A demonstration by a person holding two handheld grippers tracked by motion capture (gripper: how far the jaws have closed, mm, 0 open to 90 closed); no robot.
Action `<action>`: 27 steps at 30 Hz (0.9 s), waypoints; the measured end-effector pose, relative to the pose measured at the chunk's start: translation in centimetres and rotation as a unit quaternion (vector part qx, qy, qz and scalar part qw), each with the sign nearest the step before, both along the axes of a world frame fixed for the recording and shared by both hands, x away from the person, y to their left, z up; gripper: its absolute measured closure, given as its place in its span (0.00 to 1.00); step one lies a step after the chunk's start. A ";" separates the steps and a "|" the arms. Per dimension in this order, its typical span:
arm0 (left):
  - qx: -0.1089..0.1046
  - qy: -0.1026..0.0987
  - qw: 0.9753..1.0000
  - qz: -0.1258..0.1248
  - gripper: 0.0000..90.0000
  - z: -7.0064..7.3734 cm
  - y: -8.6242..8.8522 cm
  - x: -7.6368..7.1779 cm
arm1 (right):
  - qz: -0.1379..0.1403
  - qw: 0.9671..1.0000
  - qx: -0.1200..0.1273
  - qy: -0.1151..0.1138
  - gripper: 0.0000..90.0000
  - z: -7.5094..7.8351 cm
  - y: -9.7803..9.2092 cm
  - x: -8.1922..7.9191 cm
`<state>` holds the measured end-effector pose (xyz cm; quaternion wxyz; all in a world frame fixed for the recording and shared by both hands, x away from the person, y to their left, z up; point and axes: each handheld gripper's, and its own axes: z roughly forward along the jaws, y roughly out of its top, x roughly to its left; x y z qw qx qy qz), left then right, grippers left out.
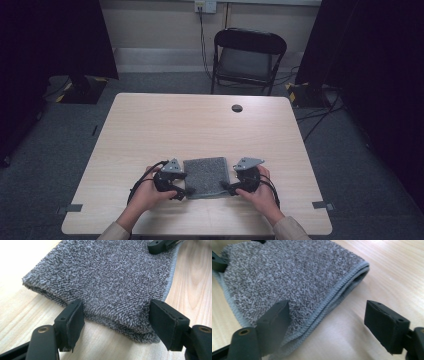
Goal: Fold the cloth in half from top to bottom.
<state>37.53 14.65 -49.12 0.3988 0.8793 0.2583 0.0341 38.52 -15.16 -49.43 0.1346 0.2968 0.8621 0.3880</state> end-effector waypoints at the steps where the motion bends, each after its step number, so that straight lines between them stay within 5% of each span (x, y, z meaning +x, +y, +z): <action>1: 0.002 -0.001 1.000 -0.002 0.32 0.1 -0.1 0.0 | 0.002 1.000 0.002 0.003 0.24 0.0 0.0 -0.1; 8: 0.014 -0.014 1.000 -0.006 0.32 0.3 -0.1 0.2 | 0.004 1.000 0.005 -0.003 0.24 0.0 -0.2 -0.3; 15: 0.018 -0.007 1.000 -0.009 0.33 0.2 0.3 0.1 | 0.004 1.000 0.014 -0.010 0.24 -0.4 -0.2 -1.5; 18: -0.003 -0.007 1.000 -0.011 0.35 1.0 0.6 -0.1 | 0.004 1.000 0.014 -0.012 0.24 -0.3 -0.1 -2.0; 20: -0.012 -0.005 1.000 -0.016 0.46 1.4 0.7 -0.3 | 0.004 1.000 0.016 -0.010 0.24 -0.2 -0.2 -2.1; 25: -0.034 -0.030 0.999 0.001 0.38 2.2 0.8 -0.3 | 0.006 1.000 0.014 -0.012 0.24 0.0 -0.3 -2.2; 27: -0.044 -0.045 0.998 -0.001 0.51 2.4 0.6 -0.2 | 0.008 1.000 0.013 -0.012 0.24 0.0 -0.3 -2.3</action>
